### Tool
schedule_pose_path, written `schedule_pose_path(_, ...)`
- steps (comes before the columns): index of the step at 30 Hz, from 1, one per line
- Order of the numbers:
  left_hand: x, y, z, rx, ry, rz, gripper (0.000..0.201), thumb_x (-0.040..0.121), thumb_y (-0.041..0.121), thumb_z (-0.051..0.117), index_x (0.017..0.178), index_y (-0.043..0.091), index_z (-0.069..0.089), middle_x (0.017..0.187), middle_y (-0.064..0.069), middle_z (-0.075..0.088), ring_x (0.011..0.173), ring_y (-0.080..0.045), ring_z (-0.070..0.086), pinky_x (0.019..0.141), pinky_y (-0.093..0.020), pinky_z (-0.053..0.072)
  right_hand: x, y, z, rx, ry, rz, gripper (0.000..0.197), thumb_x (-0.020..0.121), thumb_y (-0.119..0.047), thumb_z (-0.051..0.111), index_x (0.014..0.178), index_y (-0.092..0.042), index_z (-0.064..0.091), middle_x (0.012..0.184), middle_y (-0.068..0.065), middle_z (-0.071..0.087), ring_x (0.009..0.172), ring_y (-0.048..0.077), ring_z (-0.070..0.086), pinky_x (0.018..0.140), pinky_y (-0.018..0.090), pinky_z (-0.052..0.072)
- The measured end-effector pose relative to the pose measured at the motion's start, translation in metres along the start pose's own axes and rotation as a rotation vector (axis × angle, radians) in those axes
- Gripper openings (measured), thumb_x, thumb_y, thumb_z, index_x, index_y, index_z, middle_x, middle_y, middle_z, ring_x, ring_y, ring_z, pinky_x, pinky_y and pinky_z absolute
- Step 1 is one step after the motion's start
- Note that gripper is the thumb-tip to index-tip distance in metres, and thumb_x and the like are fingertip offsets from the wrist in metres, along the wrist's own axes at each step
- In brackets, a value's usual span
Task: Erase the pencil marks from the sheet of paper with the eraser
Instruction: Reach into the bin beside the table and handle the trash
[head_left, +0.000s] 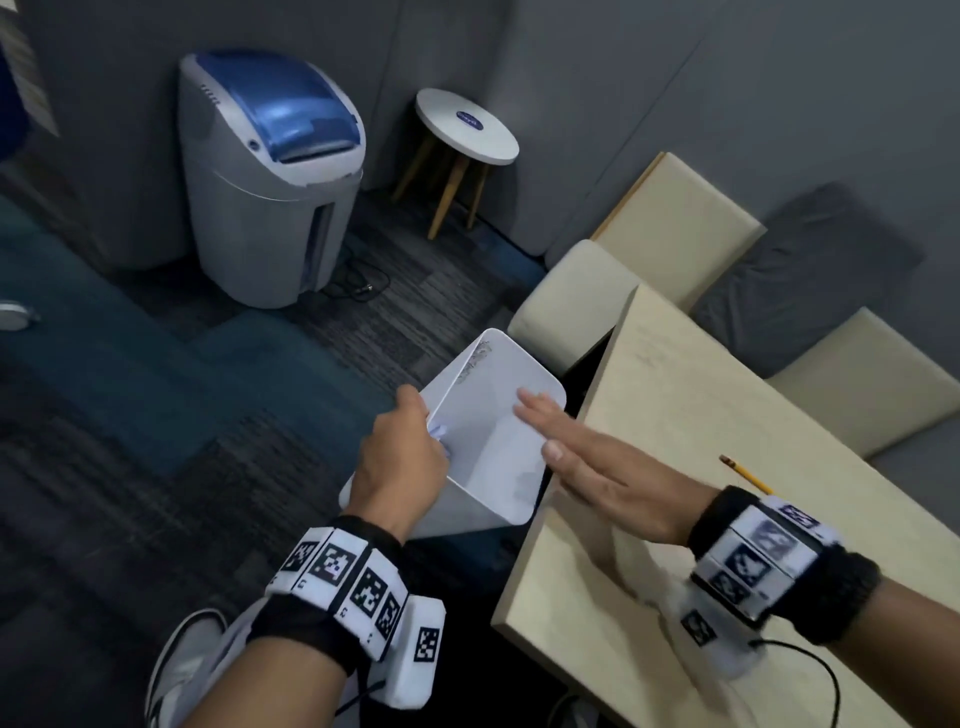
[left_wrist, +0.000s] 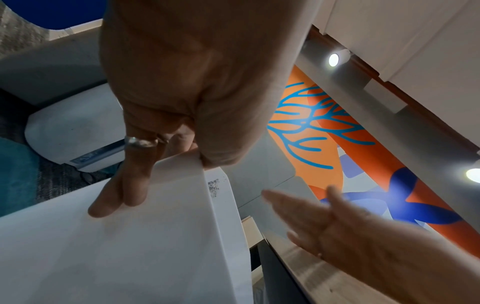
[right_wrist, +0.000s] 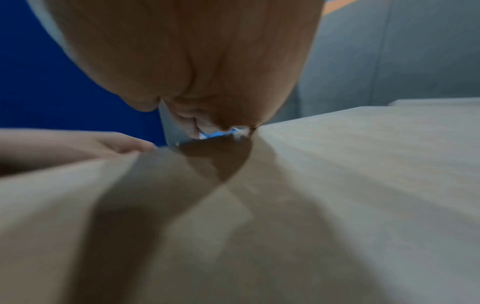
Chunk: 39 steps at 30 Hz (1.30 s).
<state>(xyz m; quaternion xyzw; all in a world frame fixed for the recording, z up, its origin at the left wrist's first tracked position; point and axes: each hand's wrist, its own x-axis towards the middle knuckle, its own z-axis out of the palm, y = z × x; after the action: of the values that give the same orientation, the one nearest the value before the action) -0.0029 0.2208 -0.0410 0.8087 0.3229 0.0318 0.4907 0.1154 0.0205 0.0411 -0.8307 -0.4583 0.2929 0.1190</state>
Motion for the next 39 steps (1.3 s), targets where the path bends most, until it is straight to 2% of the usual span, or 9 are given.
schedule_pose_path(4, 0.0, 0.0, -0.002, 0.016, -0.006, -0.003, 0.017, 0.1, 0.008, 0.052, 0.115, 0.011, 0.044, 0.104, -0.009, 0.054, 0.085, -0.033, 0.053, 0.072, -0.038, 0.04, 0.007, 0.011, -0.02, 0.048, 0.572, 0.097, 0.024, 0.105, -0.017, 0.068, 0.127, -0.012, 0.076, 0.114, -0.017, 0.08, 0.1, -0.002, 0.075, 0.097, 0.031, 0.059)
schedule_pose_path(8, -0.003, -0.002, 0.0, 0.037, -0.013, 0.02, 0.014, 0.102, 0.009, 0.051, 0.114, 0.012, 0.044, 0.102, -0.007, 0.055, 0.085, -0.031, 0.055, 0.07, -0.04, 0.042, 0.018, 0.004, -0.034, -0.234, 0.648, 0.264, 0.044, 0.109, -0.039, 0.06, 0.074, -0.015, 0.071, 0.055, -0.001, 0.066, 0.051, 0.018, 0.062, 0.062, 0.037, 0.055)
schedule_pose_path(13, -0.004, -0.004, -0.002, 0.055, -0.021, 0.034, 0.016, 0.101, 0.006, 0.049, 0.115, 0.013, 0.044, 0.103, -0.007, 0.054, 0.089, -0.033, 0.059, 0.07, -0.041, 0.044, -0.016, 0.008, -0.013, -0.17, 0.529, 0.284, 0.021, 0.112, -0.012, 0.039, 0.128, -0.016, 0.051, 0.121, 0.004, 0.063, 0.115, 0.027, 0.063, 0.094, 0.033, 0.045)
schedule_pose_path(17, -0.003, -0.005, -0.007, 0.058, -0.048, 0.028, 0.021, 0.1, 0.005, 0.05, 0.12, 0.01, 0.046, 0.107, -0.009, 0.054, 0.096, -0.036, 0.06, 0.075, -0.042, 0.046, -0.059, 0.011, 0.019, -0.066, 0.232, 0.695, 0.111, 0.095, -0.083, 0.017, 0.167, 0.0, 0.001, 0.177, 0.017, 0.006, 0.165, 0.03, 0.007, 0.131, 0.04, 0.015)
schedule_pose_path(20, -0.005, -0.005, -0.01, 0.067, -0.071, 0.03, 0.024, 0.1, 0.005, 0.05, 0.124, 0.008, 0.046, 0.117, -0.015, 0.058, 0.099, -0.038, 0.06, 0.08, -0.044, 0.048, -0.05, -0.013, 0.046, -0.114, 0.088, 0.757, 0.123, 0.081, -0.09, 0.007, 0.166, -0.006, -0.019, 0.174, 0.015, -0.028, 0.162, 0.029, -0.025, 0.133, 0.054, -0.003)
schedule_pose_path(25, -0.009, -0.004, -0.009, 0.064, -0.087, 0.041, 0.023, 0.099, 0.005, 0.049, 0.122, 0.009, 0.047, 0.122, -0.018, 0.059, 0.103, -0.04, 0.061, 0.079, -0.043, 0.047, -0.037, -0.074, 0.065, -0.016, 0.067, 0.155, 0.086, 0.105, -0.067, 0.024, 0.161, -0.033, -0.032, 0.17, -0.017, -0.034, 0.153, -0.009, -0.031, 0.129, 0.028, -0.017)
schedule_pose_path(30, -0.01, -0.005, -0.016, 0.062, -0.105, 0.043, 0.022, 0.098, 0.003, 0.047, 0.12, 0.007, 0.047, 0.119, -0.017, 0.057, 0.097, -0.037, 0.059, 0.079, -0.044, 0.049, -0.07, -0.068, 0.08, -0.064, 0.153, 0.606, 0.102, 0.092, -0.077, 0.01, 0.166, -0.016, -0.023, 0.173, 0.0, -0.033, 0.157, 0.009, -0.032, 0.134, 0.039, -0.009)
schedule_pose_path(35, -0.014, -0.004, -0.016, 0.09, -0.119, 0.032, 0.024, 0.098, 0.003, 0.047, 0.121, 0.007, 0.048, 0.12, -0.016, 0.058, 0.101, -0.04, 0.063, 0.079, -0.045, 0.052, -0.065, -0.108, 0.118, -0.139, 0.176, 0.219, 0.082, 0.102, -0.067, 0.009, 0.163, -0.028, -0.03, 0.167, -0.017, -0.041, 0.152, -0.003, -0.038, 0.127, 0.027, -0.021)
schedule_pose_path(39, -0.014, -0.006, -0.018, 0.128, -0.115, 0.035, 0.026, 0.097, 0.002, 0.046, 0.123, 0.006, 0.047, 0.115, -0.014, 0.056, 0.097, -0.038, 0.062, 0.075, -0.043, 0.048, -0.082, -0.092, 0.111, 0.05, 0.553, 0.775, 0.099, 0.096, -0.073, 0.01, 0.169, -0.01, -0.012, 0.178, 0.007, -0.019, 0.163, 0.016, -0.021, 0.133, 0.043, -0.009)
